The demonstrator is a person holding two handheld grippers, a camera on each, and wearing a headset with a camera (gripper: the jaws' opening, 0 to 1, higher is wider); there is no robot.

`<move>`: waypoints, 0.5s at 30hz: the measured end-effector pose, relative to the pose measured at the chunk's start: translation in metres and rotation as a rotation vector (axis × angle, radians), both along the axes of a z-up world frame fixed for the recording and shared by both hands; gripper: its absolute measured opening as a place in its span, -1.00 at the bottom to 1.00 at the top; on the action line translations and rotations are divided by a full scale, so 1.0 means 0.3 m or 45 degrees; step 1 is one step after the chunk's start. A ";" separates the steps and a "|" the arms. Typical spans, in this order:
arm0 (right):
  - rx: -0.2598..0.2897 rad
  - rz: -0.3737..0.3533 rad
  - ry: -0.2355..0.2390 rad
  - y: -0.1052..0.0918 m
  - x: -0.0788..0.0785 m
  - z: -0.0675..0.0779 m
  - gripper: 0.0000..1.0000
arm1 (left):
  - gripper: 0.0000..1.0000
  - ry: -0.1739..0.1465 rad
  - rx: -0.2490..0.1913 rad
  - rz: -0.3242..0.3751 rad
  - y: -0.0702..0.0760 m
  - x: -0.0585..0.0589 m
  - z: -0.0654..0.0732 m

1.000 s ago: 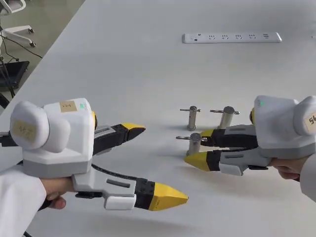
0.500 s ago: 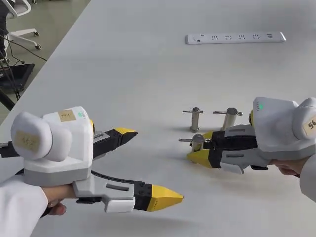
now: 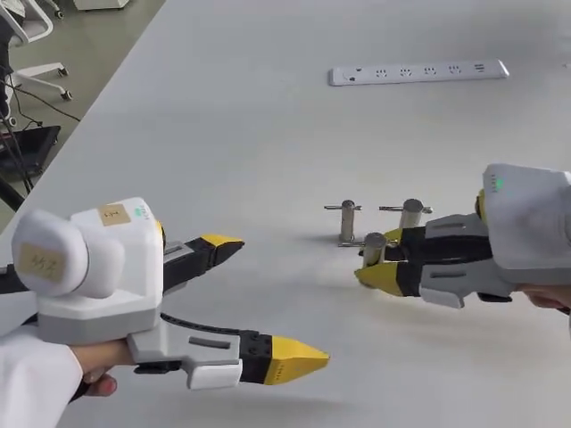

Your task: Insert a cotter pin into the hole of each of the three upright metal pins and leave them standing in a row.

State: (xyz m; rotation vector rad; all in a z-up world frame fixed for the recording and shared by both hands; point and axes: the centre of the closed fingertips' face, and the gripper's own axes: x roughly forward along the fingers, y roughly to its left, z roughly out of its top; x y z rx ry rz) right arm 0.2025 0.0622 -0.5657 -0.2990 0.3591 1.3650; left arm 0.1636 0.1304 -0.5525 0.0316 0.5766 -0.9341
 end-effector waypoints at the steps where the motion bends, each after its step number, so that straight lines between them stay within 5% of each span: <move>1: 0.001 -0.007 -0.003 -0.022 0.003 0.007 -0.84 | 0.98 -0.006 0.009 -0.008 -0.001 -0.001 -0.001; 15: -0.061 -0.143 -0.042 -0.304 0.138 0.022 -0.84 | 0.98 0.029 0.016 0.023 0.004 -0.011 0.016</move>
